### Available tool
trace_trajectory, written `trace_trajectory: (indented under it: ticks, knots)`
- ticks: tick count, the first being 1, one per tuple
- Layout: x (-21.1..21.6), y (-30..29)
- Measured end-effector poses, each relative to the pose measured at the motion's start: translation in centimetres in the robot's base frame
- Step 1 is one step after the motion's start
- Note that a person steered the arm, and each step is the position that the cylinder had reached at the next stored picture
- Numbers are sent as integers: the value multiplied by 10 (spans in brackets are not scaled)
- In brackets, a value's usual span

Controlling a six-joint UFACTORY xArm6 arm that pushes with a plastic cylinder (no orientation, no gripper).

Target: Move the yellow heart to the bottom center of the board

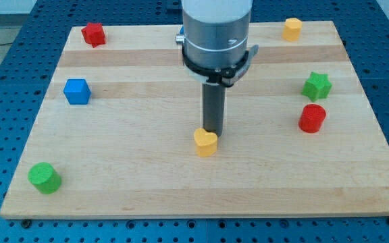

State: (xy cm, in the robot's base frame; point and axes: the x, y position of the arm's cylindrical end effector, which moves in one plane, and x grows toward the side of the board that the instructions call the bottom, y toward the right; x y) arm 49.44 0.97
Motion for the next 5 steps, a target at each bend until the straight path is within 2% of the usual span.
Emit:
trace_trajectory:
  ticks: [2, 5]
  knots:
    - [1, -28]
    - [47, -28]
